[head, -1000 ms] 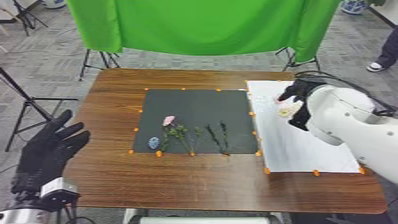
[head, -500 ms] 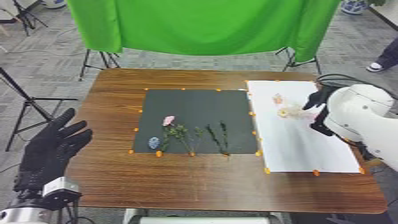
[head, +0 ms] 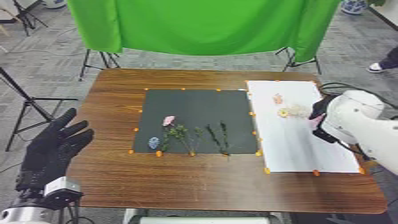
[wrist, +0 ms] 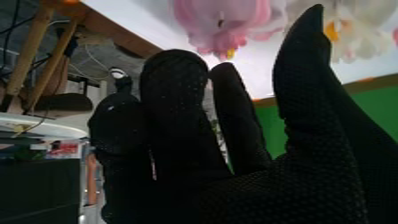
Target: Arrange flowers
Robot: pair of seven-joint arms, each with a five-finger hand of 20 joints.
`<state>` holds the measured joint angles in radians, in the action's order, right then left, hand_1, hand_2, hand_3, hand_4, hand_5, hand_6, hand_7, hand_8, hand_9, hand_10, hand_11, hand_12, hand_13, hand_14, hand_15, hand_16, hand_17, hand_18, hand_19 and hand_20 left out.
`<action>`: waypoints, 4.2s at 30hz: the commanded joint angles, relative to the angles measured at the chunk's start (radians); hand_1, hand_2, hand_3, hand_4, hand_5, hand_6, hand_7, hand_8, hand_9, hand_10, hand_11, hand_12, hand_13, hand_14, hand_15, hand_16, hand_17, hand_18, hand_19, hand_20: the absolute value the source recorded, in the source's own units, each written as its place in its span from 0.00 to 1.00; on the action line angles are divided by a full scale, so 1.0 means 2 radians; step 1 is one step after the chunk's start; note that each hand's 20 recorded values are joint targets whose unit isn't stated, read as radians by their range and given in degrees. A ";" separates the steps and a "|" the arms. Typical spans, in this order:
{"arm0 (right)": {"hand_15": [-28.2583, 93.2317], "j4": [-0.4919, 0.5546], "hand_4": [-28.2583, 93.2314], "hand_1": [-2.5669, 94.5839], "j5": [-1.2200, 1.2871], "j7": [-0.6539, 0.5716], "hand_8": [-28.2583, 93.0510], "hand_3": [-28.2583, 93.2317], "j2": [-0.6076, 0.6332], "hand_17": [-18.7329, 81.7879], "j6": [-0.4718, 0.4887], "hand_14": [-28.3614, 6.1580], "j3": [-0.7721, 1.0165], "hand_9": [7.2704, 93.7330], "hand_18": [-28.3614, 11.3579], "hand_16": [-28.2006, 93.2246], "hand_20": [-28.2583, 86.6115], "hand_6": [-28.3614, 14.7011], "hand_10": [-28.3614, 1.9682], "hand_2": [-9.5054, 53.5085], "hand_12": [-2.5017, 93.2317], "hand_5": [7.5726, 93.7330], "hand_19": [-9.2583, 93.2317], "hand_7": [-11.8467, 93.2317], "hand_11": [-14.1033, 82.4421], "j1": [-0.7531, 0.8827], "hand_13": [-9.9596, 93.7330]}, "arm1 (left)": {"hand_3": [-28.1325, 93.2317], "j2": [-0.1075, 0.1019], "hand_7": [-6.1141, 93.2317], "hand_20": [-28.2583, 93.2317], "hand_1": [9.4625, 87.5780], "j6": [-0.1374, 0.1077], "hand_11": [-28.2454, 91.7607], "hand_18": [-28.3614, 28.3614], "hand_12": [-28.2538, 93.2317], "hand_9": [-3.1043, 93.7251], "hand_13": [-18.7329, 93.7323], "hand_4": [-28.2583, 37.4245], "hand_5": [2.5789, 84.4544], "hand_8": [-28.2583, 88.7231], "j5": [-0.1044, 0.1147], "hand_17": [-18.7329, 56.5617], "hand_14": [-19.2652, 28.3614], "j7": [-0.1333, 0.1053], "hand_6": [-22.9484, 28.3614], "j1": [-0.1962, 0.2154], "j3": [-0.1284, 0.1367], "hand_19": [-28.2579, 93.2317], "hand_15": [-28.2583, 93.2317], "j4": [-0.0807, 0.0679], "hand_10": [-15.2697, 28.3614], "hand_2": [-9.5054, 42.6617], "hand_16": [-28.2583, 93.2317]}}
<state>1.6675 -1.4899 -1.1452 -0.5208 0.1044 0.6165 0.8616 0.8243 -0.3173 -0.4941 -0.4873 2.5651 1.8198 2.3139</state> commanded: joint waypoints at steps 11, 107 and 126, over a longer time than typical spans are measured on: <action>0.86 -0.013 0.04 0.45 -0.031 0.007 0.15 0.87 -0.014 0.72 -0.023 0.60 -0.035 0.59 0.29 0.32 0.56 0.61 0.32 0.09 0.17 0.50 1.00 0.25 0.26 0.014 0.82 | 0.76 0.031 0.15 0.23 0.26 0.012 0.47 1.00 0.33 0.37 0.36 0.13 0.42 0.18 -0.018 0.16 0.99 0.026 0.64 -0.011 0.001 0.69 0.71 -0.003 0.82 0.30 0.13; 0.80 0.010 0.01 0.63 -0.140 0.122 0.27 0.84 -0.324 0.76 -0.091 0.80 -0.226 0.95 0.36 0.38 0.61 0.66 0.66 0.00 0.35 0.80 1.00 0.35 0.21 -0.089 0.91 | 0.76 0.053 0.15 0.23 0.26 0.029 0.46 1.00 0.33 0.37 0.36 0.14 0.42 0.18 -0.039 0.16 0.99 0.073 0.64 -0.033 0.020 0.69 0.71 -0.010 0.82 0.31 0.13; 0.81 0.052 0.04 0.53 -0.152 0.081 0.18 0.86 -0.315 0.73 0.001 0.68 -0.196 0.80 0.29 0.36 0.57 0.64 0.46 0.00 0.24 0.66 1.00 0.28 0.33 -0.069 0.87 | 0.76 0.033 0.15 0.23 0.26 0.016 0.46 1.00 0.33 0.37 0.36 0.14 0.42 0.18 -0.020 0.16 0.99 0.051 0.64 -0.012 0.019 0.69 0.71 -0.006 0.82 0.31 0.13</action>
<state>1.7279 -1.7786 -0.9512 -1.1561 0.0780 0.2140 0.7252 0.9039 -0.2767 -0.5467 -0.3736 2.5143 1.8565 2.2970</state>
